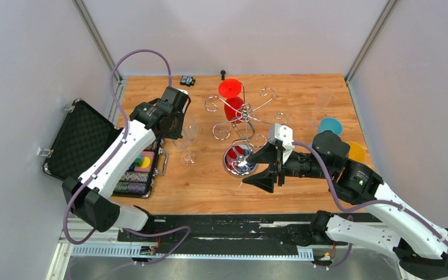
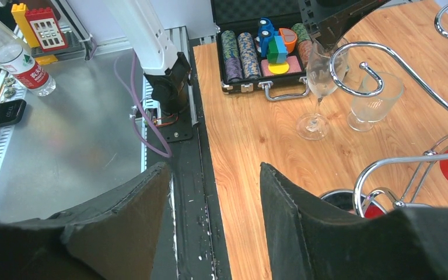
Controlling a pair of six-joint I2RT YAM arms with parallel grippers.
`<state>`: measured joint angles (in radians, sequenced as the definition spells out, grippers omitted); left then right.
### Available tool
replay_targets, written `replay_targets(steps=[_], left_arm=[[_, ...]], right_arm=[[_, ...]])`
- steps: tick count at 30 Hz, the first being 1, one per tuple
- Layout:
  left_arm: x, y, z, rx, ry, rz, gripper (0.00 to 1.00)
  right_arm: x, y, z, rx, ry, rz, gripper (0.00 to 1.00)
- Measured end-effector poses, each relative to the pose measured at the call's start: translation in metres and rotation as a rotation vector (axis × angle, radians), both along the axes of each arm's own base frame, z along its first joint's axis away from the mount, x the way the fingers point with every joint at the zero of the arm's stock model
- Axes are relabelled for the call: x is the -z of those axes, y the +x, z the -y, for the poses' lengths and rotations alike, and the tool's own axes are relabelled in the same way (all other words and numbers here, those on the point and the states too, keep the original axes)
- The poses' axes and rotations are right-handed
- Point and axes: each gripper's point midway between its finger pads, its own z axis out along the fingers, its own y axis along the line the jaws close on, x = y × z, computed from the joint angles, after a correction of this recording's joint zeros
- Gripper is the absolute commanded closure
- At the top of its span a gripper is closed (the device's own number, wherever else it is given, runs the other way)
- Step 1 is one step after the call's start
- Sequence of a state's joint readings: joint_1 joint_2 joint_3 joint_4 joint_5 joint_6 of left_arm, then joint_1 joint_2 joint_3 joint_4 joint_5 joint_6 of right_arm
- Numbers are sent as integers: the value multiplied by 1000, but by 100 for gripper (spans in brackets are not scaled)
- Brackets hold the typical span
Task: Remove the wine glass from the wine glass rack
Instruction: Place the wine glass at the center of the board.
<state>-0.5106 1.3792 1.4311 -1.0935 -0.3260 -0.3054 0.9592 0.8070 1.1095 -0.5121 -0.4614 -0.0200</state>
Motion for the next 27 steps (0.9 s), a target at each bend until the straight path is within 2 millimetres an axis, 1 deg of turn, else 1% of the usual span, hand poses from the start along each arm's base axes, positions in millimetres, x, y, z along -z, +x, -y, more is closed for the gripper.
replay_targets(steps=[5,11,18,23,27], left_arm=[[6,12,-1,-14,0,0,96],[9,17,-1,-10,5,-2,94],[10,20,-2,-12,5,2,77],[9,21,-1,-12,3,8,70],[3,23,-1,-11,3,19,65]], right_arm=[[-2,-1,2,2,6,5,41],[-2,0,2,8,7,6,40],[-2,1,2,15,7,7,38],[-2,2,2,19,6,8,37],[-2,3,3,25,5,8,35]])
